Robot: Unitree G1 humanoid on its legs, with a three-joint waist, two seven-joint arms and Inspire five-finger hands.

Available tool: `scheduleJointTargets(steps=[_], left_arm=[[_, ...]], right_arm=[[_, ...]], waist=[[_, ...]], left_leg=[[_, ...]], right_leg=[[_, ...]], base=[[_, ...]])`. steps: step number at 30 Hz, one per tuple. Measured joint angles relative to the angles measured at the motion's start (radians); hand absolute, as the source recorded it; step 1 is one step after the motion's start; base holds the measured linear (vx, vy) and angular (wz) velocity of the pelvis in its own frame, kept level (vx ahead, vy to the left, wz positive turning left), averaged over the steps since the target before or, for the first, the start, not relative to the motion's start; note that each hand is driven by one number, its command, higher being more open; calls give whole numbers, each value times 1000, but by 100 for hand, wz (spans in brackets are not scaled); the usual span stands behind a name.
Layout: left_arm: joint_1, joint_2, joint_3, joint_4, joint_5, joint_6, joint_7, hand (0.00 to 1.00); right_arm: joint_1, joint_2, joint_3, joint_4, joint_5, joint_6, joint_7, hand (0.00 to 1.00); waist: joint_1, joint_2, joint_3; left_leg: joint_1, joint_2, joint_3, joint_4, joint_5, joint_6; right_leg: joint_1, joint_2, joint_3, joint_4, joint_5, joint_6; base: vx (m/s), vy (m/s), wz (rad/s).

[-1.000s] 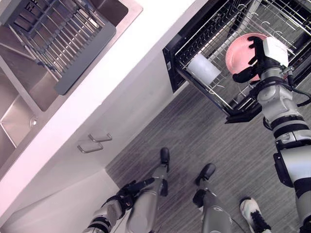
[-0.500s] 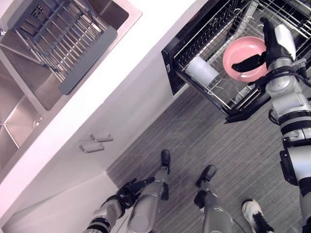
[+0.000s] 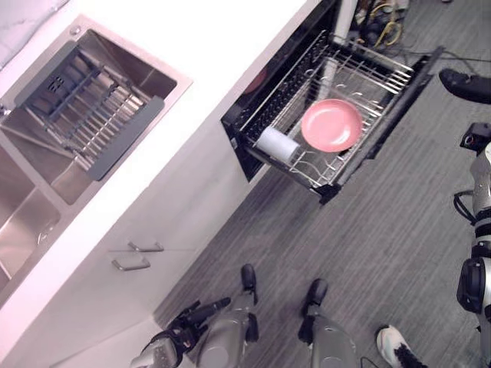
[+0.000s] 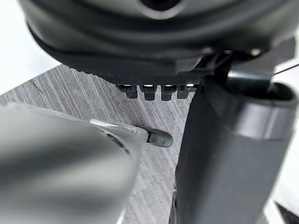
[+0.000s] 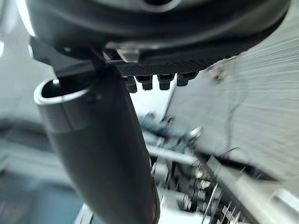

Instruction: Walk over to the sink, pick up the cup, carry it to the dishwasher, place the cup inside the dishwasher, then close the dishwasher door

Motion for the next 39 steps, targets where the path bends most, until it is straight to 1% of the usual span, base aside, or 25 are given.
scheduleJointTargets(steps=[2,4,5,7,8,10,13,16,18,20,21,23,26,28,29,32,34,36,37,39], left_arm=[[0,0,0,16,0,-5,-4,100],[0,0,0,20,-1,-7,-6,100],[0,-1,0,23,-1,-9,-7,100],[-2,-2,-1,42,-1,-19,-7,100],[-3,-5,-1,49,-1,-25,-6,100],[-10,-13,-1,59,-3,-28,-2,100],[-43,-27,-8,60,-4,-26,4,100],[-86,-49,-14,60,-13,-25,9,100],[-101,-56,-15,61,-29,-22,12,100],[-115,-71,-19,64,-39,-18,28,100],[-131,-78,-24,74,-44,-7,31,100],[-146,-87,-33,82,-50,-3,36,100],[-158,-92,-51,84,-63,0,44,100],[-169,-98,-65,85,-70,4,45,100],[-173,-102,-81,87,-71,6,45,100],[-174,-104,-101,89,-81,18,43,100],[-174,-102,-127,89,-81,18,41,100],[-174,-100,-159,92,-81,18,29,100],[-174,-100,-168,92,-81,18,26,100],[-170,-101,-193,100,-81,19,4,100]], right_arm=[[10,0,-25,32,68,1,8,0],[25,0,-45,36,150,3,14,0],[33,3,-56,38,206,8,26,0],[46,18,-69,38,279,16,41,0],[51,38,-82,38,327,20,50,0],[54,70,-100,38,413,28,68,0],[54,102,-101,38,461,29,89,0],[48,124,-101,38,479,37,104,0],[34,135,-101,38,486,38,112,0],[10,147,-98,38,486,39,120,0],[-8,149,-97,38,486,43,121,0],[-31,151,-91,38,486,51,121,0],[-55,151,-65,38,483,60,121,0],[-79,151,-53,47,480,69,120,0],[-93,140,-57,68,476,69,118,0],[-140,124,-37,119,462,78,117,0],[-152,94,-20,152,438,79,112,0],[-166,44,1,184,406,83,98,0],[-170,34,2,193,398,84,94,0],[-206,11,38,233,382,91,85,0]], waist=[[-7,-4,-2],[-9,-5,-2],[-9,-5,-2],[-11,-5,-2],[-10,-5,-2],[-10,-5,-2],[-5,-3,-2],[19,-1,-1],[29,12,3],[36,34,2],[38,53,3],[43,69,8],[53,82,11],[60,100,18],[63,117,17],[66,134,6],[68,142,0],[77,158,-11],[81,163,-15],[98,182,-29]], left_leg=[[-13,7,7,0,-3,-12],[-41,15,23,0,2,-19],[-60,19,31,0,5,-22],[-81,23,41,0,8,-24],[-90,24,46,0,9,-22],[-110,25,53,0,12,-24],[-146,25,54,4,20,-20],[-178,22,53,5,26,-24],[-188,18,50,5,27,-25],[-202,9,41,5,29,-25],[-214,-1,28,5,33,-26],[-223,-11,15,5,35,-26],[-239,-26,-3,5,39,-25],[-245,-37,-20,5,44,-28],[-249,-44,-30,5,48,-26],[-266,-56,-47,5,55,-25],[-271,-63,-71,5,61,-27],[-280,-73,-111,5,68,-35],[-282,-75,-120,5,70,-38],[-288,-79,-151,2,76,-45]], right_leg=[[-18,7,10,-4,1,2],[-49,14,21,-12,10,-7],[-68,21,29,-25,23,-9],[-91,27,37,-36,39,-10],[-104,28,46,-36,46,-18],[-130,29,54,-35,51,-23],[-169,28,56,-30,55,-25],[-210,22,62,-14,54,-25],[-228,16,63,2,50,-26],[-258,0,61,47,30,-24],[-281,-18,54,87,11,-20],[-305,-38,49,134,-9,-18],[-335,-65,39,191,-33,-16],[-343,-84,26,222,-47,-14],[-346,-94,18,234,-52,-11],[-366,-111,11,256,-57,-8],[-365,-123,-10,278,-71,-8],[-366,-145,-43,317,-97,-9],[-366,-150,-51,326,-103,-10],[-370,-163,-72,359,-127,-10]], base=[[-32,-42,-22],[-22,-52,-21],[6,-59,-22],[28,-54,-20],[49,-40,-18],[56,-35,-13],[55,-18,-3],[44,7,-3],[14,18,2],[11,46,16],[-3,45,25],[-14,43,26],[-14,29,26],[-13,29,29],[-14,29,25],[-14,13,19],[-20,-11,37],[-36,-34,47],[-57,-62,45],[-64,-85,34]])
